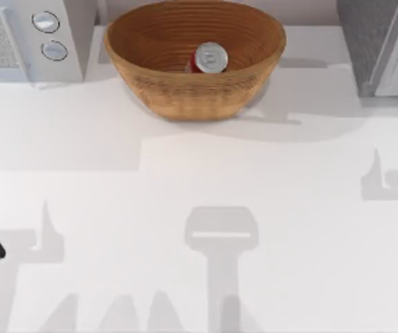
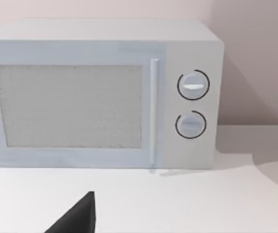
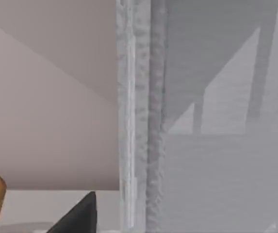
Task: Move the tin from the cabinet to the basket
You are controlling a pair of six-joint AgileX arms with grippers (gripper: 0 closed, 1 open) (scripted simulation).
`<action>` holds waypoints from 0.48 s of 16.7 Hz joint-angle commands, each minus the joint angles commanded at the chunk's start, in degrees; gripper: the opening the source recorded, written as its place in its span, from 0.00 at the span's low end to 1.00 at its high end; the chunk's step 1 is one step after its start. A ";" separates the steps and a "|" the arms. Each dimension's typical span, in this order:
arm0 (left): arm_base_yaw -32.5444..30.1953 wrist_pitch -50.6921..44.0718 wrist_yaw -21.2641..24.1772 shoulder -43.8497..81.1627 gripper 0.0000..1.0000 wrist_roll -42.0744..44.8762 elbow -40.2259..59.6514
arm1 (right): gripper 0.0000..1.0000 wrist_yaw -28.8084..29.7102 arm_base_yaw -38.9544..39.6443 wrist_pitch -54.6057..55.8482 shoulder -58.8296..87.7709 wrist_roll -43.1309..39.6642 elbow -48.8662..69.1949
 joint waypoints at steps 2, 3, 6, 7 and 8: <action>0.00 0.00 0.00 0.00 1.00 0.00 0.00 | 1.00 -2.19 -1.91 2.24 -7.76 -0.03 -10.23; 0.00 0.00 0.00 0.00 1.00 0.00 0.00 | 1.00 -3.22 -2.80 3.30 -11.44 -0.05 -14.97; 0.00 0.00 0.00 0.00 1.00 0.00 0.00 | 1.00 -5.93 -5.13 6.07 -21.06 -0.08 -26.99; 0.00 0.00 0.00 0.00 1.00 0.00 0.00 | 1.00 -6.66 -5.76 6.82 -23.63 -0.09 -30.05; 0.00 0.00 0.00 0.00 1.00 0.00 0.00 | 1.00 -7.27 -6.29 7.45 -25.80 -0.10 -32.56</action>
